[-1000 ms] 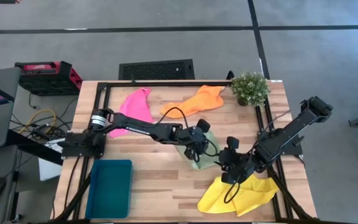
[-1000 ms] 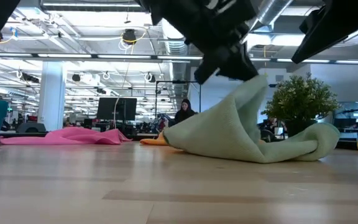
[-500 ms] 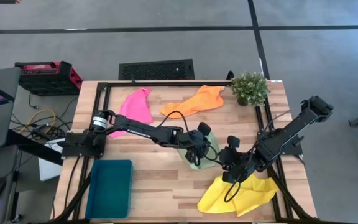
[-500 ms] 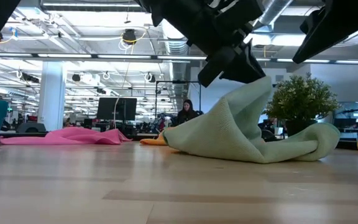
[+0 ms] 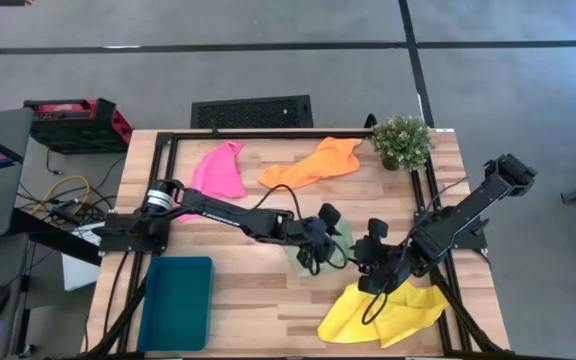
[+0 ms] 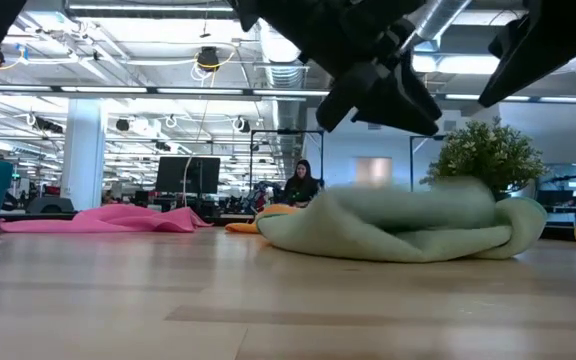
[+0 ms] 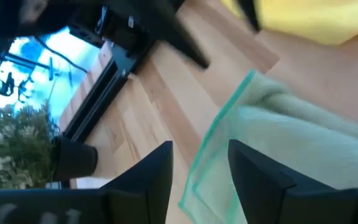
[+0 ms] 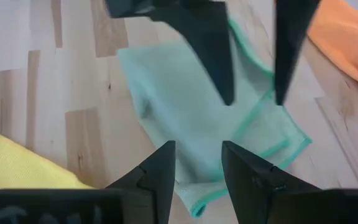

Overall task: Fold microfiber towels
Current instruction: Put the green microfiber towel into the bin

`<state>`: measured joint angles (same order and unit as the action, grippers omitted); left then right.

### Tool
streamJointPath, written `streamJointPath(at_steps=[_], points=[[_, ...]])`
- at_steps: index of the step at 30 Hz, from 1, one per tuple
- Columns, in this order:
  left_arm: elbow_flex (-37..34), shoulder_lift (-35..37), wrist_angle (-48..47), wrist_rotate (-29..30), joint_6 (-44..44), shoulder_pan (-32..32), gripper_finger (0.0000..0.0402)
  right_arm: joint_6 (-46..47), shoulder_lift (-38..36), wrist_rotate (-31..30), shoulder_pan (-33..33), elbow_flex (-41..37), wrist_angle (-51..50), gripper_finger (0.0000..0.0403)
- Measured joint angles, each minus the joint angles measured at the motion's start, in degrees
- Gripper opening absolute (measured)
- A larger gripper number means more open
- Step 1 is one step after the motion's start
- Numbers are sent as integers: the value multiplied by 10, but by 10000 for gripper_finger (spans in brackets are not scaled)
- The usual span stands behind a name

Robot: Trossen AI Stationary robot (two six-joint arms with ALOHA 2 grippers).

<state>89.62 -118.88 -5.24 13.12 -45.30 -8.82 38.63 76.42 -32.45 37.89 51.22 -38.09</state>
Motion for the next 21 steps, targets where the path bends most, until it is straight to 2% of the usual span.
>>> streamJointPath(at_steps=[4, 9, 12, 17, 21], points=[[0, 9, -14, 44, 5, -12, 151, 0, 0, 9, 0, 0, -3, 155], [1, 34, -130, 71, 49, -17, 151, 0, -5, 11, 0, 0, -5, 155], [1, 48, -222, 58, 109, -17, 151, 0, -13, 11, 0, 0, -9, 155], [0, 52, -357, 3, 184, -33, 151, -12, -23, 11, 0, 0, -7, 155], [-20, 46, -377, -20, 204, -56, 151, -15, -23, 10, 0, 0, -6, 155]])
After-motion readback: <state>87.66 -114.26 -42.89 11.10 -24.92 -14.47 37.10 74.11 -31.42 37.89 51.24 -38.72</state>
